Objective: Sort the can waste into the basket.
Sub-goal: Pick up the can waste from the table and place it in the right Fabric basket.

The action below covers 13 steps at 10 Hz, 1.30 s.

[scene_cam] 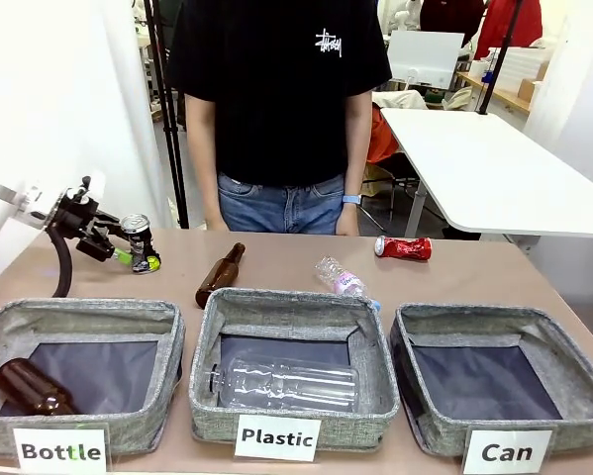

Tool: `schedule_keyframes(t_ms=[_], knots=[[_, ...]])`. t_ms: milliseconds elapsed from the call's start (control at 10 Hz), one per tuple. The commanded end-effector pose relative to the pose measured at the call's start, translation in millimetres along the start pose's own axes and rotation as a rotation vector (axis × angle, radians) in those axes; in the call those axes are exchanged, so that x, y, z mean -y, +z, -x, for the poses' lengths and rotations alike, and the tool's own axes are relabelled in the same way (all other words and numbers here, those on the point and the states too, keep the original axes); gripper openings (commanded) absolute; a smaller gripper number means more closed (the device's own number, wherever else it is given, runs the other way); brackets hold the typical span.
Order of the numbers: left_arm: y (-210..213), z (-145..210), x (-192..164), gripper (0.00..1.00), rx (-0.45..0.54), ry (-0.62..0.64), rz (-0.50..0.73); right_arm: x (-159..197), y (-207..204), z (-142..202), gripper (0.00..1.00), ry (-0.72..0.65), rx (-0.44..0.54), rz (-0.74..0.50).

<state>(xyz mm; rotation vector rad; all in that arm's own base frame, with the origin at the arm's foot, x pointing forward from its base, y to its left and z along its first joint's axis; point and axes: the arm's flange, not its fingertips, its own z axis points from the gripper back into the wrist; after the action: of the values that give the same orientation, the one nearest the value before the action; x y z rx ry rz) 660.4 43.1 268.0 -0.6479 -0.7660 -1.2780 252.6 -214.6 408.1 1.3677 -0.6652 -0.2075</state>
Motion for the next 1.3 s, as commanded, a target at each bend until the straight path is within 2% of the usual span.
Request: schedule_keyframes(t_ms=[0,200,400,600,800,1100,1200], knots=[[-7,-4,-12,1.0,0.027,0.017,0.041,0,-1,-3,1.0,0.025,0.02,-0.02],[-18,-7,-14,1.0,0.027,0.008,0.074,0,-1,-3,1.0,0.025,0.02,-0.02],[-24,-8,-15,1.0,0.071,-0.007,0.11,0,-1,-3,1.0,0.025,0.02,-0.02],[-30,-7,-16,1.0,0.134,-0.002,0.149,0,-1,-3,1.0,0.025,0.02,-0.02],[-36,-4,-19,1.0,0.192,0.019,0.248,0,-1,-3,1.0,0.025,0.02,-0.02],[-49,1,-24,1.0,0.294,0.01,0.26,0,-1,-3,1.0,0.025,0.02,-0.02],[-53,1,-24,0.53,0.329,-0.012,0.257,0,-1,-3,1.0,0.025,0.02,-0.02]])
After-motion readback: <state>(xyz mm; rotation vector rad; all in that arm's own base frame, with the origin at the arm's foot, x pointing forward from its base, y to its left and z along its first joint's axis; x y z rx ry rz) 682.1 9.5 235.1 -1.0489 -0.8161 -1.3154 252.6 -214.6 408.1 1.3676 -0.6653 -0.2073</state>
